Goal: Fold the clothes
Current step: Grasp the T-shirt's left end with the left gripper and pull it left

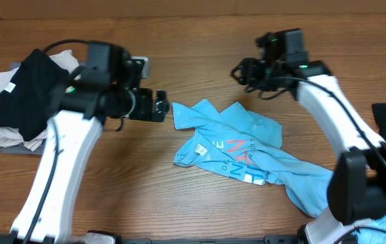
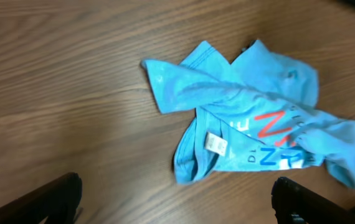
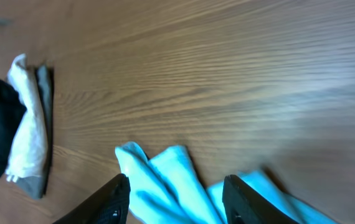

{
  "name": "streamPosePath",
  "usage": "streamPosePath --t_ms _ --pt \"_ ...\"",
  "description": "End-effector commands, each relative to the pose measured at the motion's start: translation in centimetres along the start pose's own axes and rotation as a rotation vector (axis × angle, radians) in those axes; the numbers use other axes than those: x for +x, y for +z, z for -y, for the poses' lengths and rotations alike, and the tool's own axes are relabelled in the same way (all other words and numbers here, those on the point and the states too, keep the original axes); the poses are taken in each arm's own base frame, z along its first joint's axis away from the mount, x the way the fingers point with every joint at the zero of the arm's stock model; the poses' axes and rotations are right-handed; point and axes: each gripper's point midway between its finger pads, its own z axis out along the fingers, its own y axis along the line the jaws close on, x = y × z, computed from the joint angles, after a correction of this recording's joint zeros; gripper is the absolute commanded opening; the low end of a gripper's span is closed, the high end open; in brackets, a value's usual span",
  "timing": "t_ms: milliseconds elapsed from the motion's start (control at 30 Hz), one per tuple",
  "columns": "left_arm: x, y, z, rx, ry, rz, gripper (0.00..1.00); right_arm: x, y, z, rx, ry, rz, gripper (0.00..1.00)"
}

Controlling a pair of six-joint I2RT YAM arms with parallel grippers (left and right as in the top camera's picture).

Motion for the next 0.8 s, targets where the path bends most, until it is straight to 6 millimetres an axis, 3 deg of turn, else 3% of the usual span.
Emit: streamPosePath --t_ms 0,100,167,300,533,633,767 --pt "-0.1 3.9 0.7 0.008 0.052 -0.080 1.00 -1.6 -5.6 -2.5 -0.038 -0.065 0.102 0.53" --pt "0.1 7.8 0.7 0.011 0.067 -0.149 0.97 -1.0 -8.7 -2.9 -0.028 -0.071 0.120 0.53" --pt "0.1 10.1 -0.1 -0.008 0.070 -0.177 0.81 -0.2 -10.4 -3.3 -0.024 -0.070 0.121 0.54" --pt "0.3 14.4 -1.4 -0.017 0.055 -0.223 0.82 1.3 -12.6 -4.1 -0.021 -0.069 0.115 0.54" --pt "2.0 19.4 -2.6 -0.011 -0.002 -0.311 0.75 2.6 -13.5 -3.6 0.021 -0.072 0.093 0.55" --pt "2.4 20.8 -2.6 0.009 -0.022 -0.329 0.60 2.8 -13.4 -3.2 0.041 -0.064 0.087 0.55" --pt "3.0 22.1 -2.2 0.055 -0.043 -0.352 0.54 2.9 -13.4 -3.1 0.046 -0.061 0.081 0.54"
